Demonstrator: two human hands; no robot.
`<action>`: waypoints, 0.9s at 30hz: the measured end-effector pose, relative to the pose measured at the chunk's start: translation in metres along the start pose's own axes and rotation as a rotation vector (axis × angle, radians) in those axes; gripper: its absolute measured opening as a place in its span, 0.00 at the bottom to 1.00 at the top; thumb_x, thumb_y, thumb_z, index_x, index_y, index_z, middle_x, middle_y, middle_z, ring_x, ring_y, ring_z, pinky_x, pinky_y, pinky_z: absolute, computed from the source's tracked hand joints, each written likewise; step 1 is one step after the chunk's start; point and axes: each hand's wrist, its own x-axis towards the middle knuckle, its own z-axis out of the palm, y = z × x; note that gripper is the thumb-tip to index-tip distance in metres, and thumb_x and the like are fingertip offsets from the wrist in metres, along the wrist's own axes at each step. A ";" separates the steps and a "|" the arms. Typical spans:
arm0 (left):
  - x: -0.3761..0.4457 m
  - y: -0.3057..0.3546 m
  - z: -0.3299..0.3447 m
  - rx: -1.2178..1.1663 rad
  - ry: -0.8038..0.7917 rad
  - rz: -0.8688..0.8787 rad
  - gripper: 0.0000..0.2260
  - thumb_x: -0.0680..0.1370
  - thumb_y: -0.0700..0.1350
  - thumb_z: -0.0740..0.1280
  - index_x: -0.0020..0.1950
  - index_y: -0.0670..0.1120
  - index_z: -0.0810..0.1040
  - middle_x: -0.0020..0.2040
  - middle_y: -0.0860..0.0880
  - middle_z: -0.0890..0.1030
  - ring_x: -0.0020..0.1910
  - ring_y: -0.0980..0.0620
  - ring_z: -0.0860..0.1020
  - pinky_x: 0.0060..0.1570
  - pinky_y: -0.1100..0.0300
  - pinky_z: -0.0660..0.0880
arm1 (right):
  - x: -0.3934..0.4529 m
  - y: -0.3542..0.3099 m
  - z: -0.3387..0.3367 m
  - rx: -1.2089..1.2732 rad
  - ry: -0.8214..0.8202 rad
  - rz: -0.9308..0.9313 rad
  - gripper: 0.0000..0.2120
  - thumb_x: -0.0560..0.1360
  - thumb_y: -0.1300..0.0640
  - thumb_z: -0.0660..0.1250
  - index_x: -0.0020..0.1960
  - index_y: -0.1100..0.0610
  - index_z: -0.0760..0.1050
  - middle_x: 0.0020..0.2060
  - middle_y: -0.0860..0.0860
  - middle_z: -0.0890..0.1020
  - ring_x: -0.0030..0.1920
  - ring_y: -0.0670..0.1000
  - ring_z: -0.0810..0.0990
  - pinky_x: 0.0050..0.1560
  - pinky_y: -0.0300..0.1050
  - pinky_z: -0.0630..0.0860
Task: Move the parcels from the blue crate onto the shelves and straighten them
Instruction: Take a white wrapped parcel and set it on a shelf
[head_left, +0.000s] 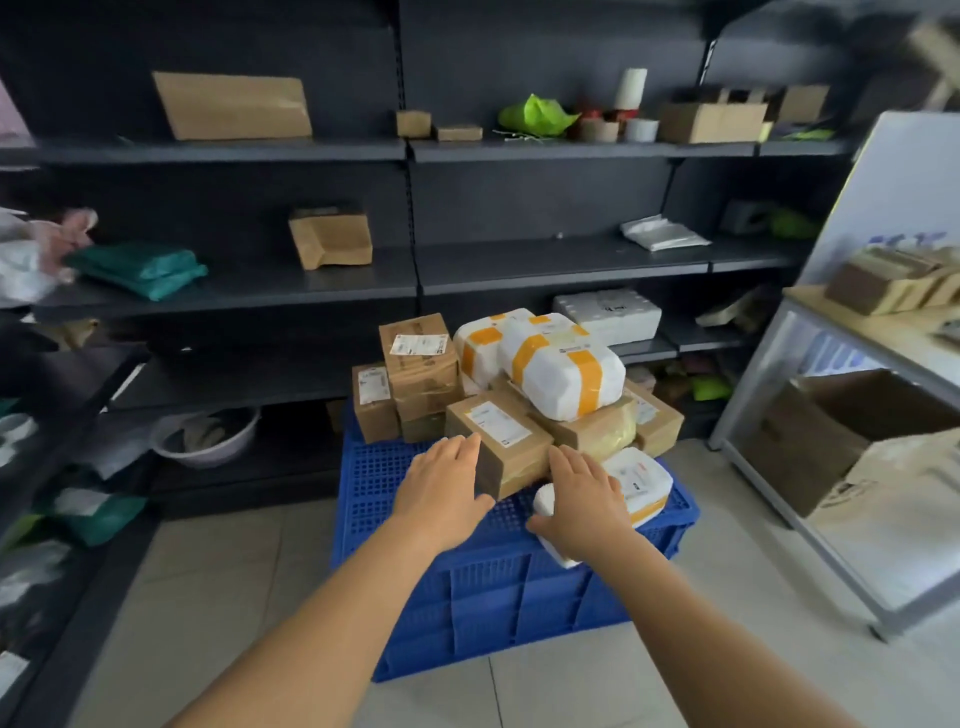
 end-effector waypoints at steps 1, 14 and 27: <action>0.005 0.002 -0.003 0.007 -0.003 0.014 0.34 0.80 0.53 0.63 0.79 0.46 0.49 0.78 0.49 0.56 0.77 0.49 0.54 0.73 0.52 0.55 | 0.003 0.000 -0.005 -0.001 0.012 -0.001 0.42 0.74 0.45 0.69 0.78 0.54 0.49 0.77 0.49 0.54 0.77 0.54 0.50 0.75 0.53 0.54; 0.166 0.019 0.008 -0.087 -0.078 0.075 0.34 0.80 0.54 0.61 0.79 0.46 0.48 0.79 0.48 0.53 0.77 0.49 0.52 0.74 0.52 0.55 | 0.131 0.069 -0.027 0.029 0.058 0.187 0.39 0.76 0.42 0.65 0.78 0.53 0.49 0.77 0.49 0.54 0.77 0.54 0.51 0.75 0.54 0.53; 0.307 0.050 0.075 -0.461 -0.167 -0.312 0.45 0.74 0.61 0.67 0.79 0.53 0.40 0.79 0.49 0.48 0.76 0.45 0.56 0.70 0.47 0.63 | 0.305 0.175 -0.021 0.303 -0.043 0.220 0.48 0.71 0.34 0.66 0.79 0.51 0.44 0.77 0.51 0.55 0.76 0.57 0.55 0.73 0.57 0.56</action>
